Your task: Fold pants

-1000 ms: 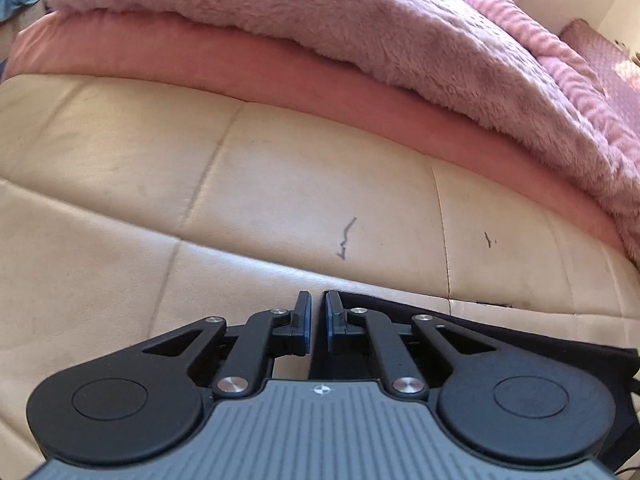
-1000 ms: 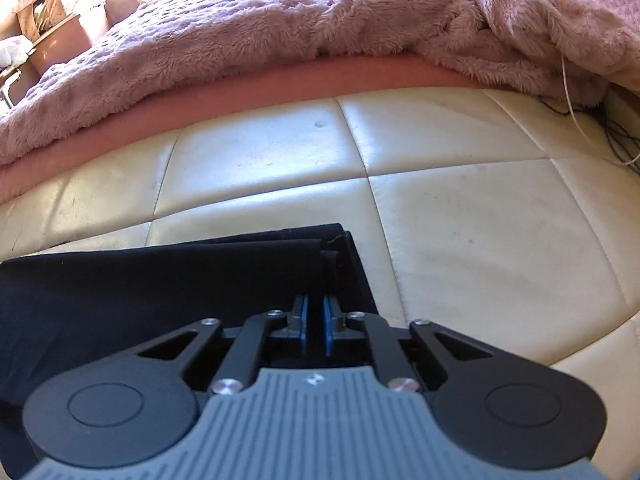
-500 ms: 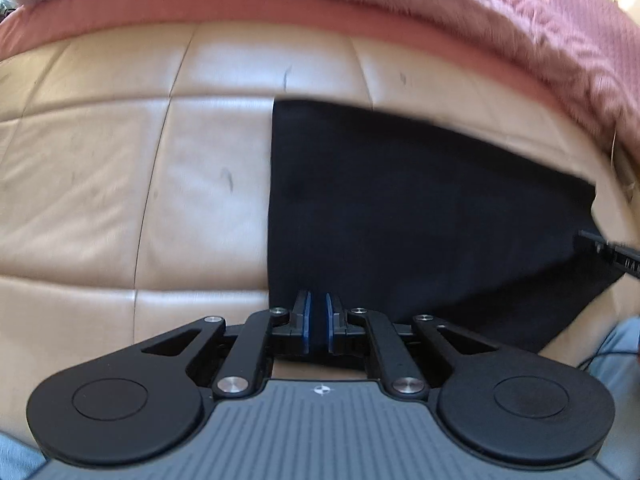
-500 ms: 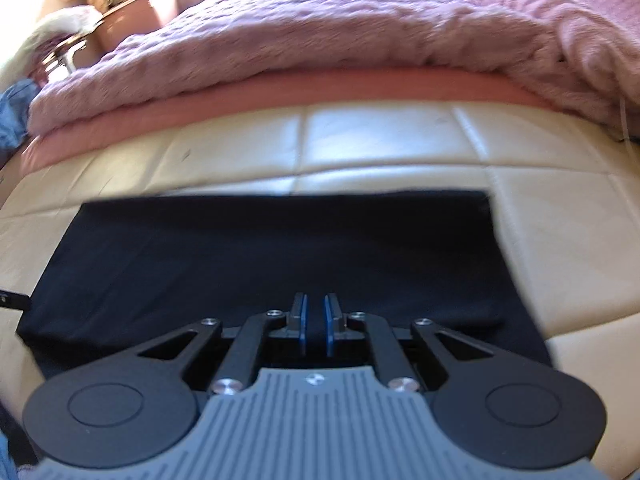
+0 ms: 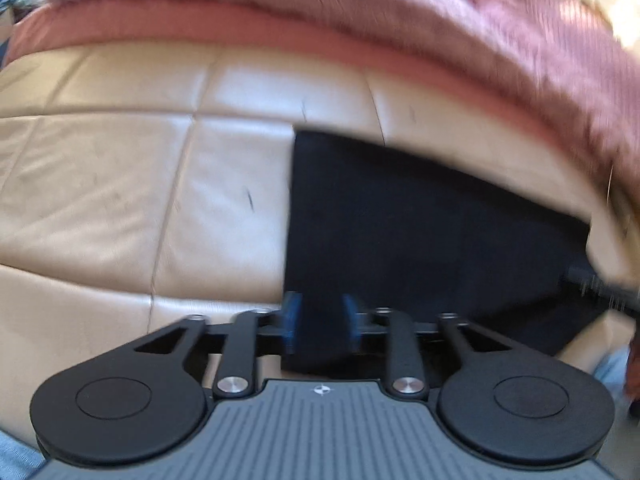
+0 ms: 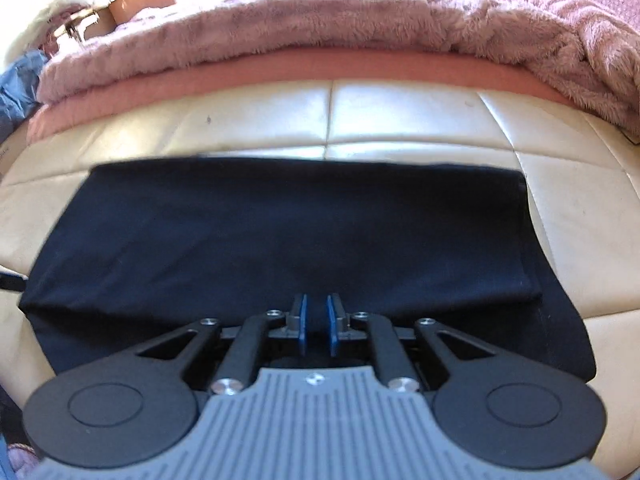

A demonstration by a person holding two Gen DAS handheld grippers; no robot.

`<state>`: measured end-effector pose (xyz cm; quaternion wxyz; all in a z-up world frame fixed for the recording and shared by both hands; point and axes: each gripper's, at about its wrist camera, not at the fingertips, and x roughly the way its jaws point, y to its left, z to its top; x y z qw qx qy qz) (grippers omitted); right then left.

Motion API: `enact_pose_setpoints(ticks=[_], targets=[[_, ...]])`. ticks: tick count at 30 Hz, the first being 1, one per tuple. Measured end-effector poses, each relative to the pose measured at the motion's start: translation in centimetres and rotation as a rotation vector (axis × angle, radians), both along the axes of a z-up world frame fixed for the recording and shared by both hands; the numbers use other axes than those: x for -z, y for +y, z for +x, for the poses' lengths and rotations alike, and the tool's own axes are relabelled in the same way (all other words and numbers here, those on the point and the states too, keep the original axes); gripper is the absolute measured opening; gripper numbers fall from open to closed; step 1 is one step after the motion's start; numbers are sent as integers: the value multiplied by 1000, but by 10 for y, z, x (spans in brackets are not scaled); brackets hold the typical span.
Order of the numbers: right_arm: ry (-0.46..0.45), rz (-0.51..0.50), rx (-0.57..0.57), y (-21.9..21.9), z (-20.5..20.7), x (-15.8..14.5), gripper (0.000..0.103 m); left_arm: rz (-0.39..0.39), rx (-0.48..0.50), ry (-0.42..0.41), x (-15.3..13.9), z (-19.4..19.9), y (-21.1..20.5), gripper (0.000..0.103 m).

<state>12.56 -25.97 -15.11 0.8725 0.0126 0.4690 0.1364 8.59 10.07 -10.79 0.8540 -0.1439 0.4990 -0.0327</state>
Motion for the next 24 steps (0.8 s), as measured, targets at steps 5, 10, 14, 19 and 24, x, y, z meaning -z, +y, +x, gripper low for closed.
enact_pose_setpoints(ticks=[5, 10, 14, 19, 24], targets=[[-26, 21, -50, 11, 0, -9, 7, -212, -119, -34, 16, 15, 42, 50], [-27, 24, -100, 26, 2, -10, 7, -375, -163, 51, 46, 33, 71, 50], [-11, 17, -111, 32, 7, -4, 7, -427, -148, 57, 53, 36, 76, 50], [13, 14, -119, 36, 18, 10, 8, -471, -127, 55, 61, 44, 74, 50], [14, 30, -126, 33, 21, 15, 7, -524, -138, 39, 71, 47, 70, 49]])
